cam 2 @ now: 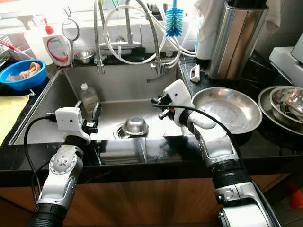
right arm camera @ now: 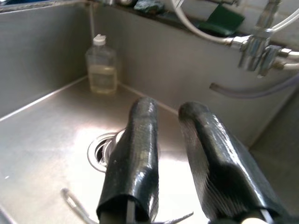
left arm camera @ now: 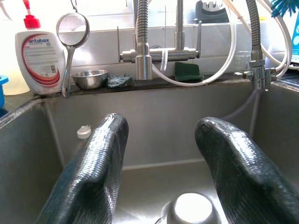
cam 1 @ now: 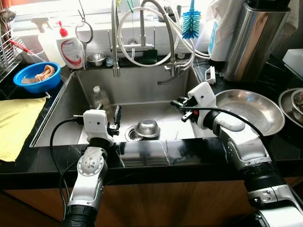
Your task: Kitchen organization
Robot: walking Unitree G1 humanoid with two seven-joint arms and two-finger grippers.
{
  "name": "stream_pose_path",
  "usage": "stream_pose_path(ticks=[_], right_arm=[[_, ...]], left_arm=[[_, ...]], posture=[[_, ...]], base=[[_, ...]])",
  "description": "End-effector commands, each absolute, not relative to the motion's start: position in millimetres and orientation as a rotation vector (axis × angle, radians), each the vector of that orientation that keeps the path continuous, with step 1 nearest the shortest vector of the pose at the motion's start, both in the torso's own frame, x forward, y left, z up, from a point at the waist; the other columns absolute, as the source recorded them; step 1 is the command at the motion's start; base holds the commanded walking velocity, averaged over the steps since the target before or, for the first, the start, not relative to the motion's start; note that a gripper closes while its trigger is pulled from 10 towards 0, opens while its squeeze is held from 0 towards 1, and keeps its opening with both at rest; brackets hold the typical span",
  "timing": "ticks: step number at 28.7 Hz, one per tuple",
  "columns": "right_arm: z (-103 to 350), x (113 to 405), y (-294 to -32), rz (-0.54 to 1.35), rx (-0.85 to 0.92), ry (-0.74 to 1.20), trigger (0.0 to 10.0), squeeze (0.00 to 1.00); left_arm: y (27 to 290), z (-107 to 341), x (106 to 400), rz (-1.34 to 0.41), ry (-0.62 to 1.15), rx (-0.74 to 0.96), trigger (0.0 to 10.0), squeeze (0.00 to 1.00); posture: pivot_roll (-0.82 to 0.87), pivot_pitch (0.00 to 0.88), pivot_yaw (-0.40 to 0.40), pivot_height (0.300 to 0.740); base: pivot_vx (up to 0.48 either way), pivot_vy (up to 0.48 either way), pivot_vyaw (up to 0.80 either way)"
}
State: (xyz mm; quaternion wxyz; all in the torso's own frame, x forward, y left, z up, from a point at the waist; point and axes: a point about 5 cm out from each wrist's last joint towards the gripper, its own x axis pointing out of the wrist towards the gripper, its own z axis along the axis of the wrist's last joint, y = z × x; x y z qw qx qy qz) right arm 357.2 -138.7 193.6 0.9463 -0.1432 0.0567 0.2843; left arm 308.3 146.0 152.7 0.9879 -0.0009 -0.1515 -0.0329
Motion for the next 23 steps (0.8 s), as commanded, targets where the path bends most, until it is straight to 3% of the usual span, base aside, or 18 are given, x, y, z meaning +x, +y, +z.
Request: stream_pose_path(ticks=[1, 4, 5, 17, 23], right_arm=[[207.3, 358.7, -139.9, 0.502, -0.300, 0.078, 10.0, 0.00], [214.5, 359.8, -141.2, 0.443, -0.267, 0.061, 10.0, 0.04], [223.0, 357.1, -143.6, 0.367, -0.337, 0.042, 10.0, 1.00], [238.0, 330.7, -135.5, 0.204, -0.269, 0.005, 10.0, 1.00], [224.0, 316.1, -136.1, 0.109, -0.238, 0.100, 10.0, 1.00]], left_arm=[[149.0, 156.2, 307.0, -0.061, -0.316, -0.004, 10.0, 0.00], [148.8, 156.1, 307.2, -0.064, -0.315, -0.004, 10.0, 0.00], [148.4, 155.9, 307.5, -0.067, -0.313, -0.005, 10.0, 0.00], [148.4, 154.9, 309.9, -0.082, -0.301, -0.002, 10.0, 0.00], [145.5, 154.7, 309.2, -0.094, -0.301, -0.008, 10.0, 0.00]], posture=[[-0.15, 0.000, 0.049, 0.740], [-0.15, 0.000, 0.051, 0.740], [-0.15, 0.000, 0.053, 0.740], [-0.18, 0.000, 0.069, 0.740], [-0.17, 0.000, 0.063, 0.740]], base=[[0.000, 0.000, 0.00], [0.000, 0.000, 0.00], [0.000, 0.000, 0.00], [0.000, 0.000, 0.00], [0.000, 0.000, 0.00]])
